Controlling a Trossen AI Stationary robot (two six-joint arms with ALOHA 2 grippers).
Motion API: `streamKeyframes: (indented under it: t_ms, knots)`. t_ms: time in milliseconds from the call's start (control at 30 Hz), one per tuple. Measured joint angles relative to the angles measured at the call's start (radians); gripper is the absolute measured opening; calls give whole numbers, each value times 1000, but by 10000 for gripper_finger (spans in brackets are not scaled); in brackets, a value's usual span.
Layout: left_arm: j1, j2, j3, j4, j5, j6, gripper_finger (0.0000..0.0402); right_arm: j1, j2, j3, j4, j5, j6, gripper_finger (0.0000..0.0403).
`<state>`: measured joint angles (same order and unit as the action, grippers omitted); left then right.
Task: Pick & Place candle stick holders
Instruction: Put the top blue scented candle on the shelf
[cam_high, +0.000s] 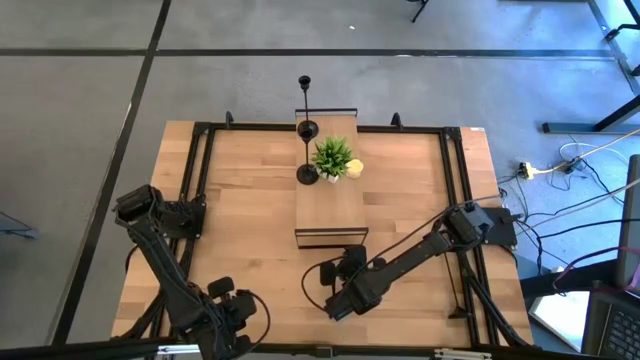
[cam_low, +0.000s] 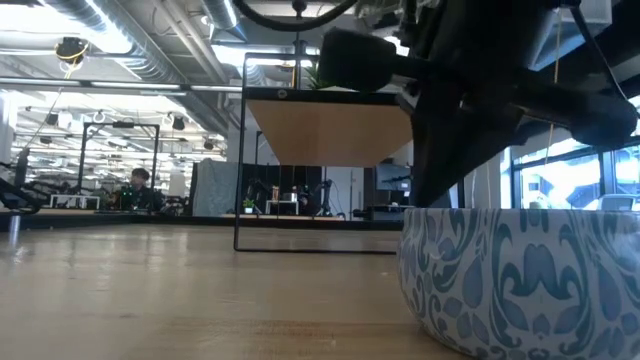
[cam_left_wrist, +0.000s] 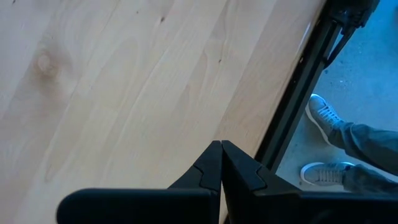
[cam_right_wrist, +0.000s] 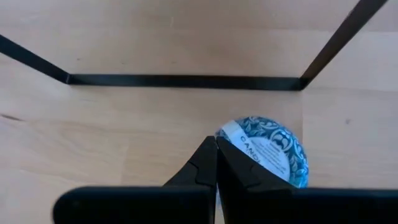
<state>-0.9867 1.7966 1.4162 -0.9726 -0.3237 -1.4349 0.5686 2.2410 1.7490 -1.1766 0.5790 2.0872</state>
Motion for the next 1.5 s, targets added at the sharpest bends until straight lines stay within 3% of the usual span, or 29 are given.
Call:
streamKeyframes:
  t_ms: [533, 1033, 1500]
  knots:
    - [-3, 0, 0, 0, 0, 0, 2, 3, -3, 1, 22, -100, -27, 4]
    - [-3, 0, 0, 4, -21, -2, 2, 74, -7, 5, 87, -180, -13, 4]
    - [0, 0, 0, 4, -33, -1, 2, 117, 5, 100, 7, -228, -8, 4]
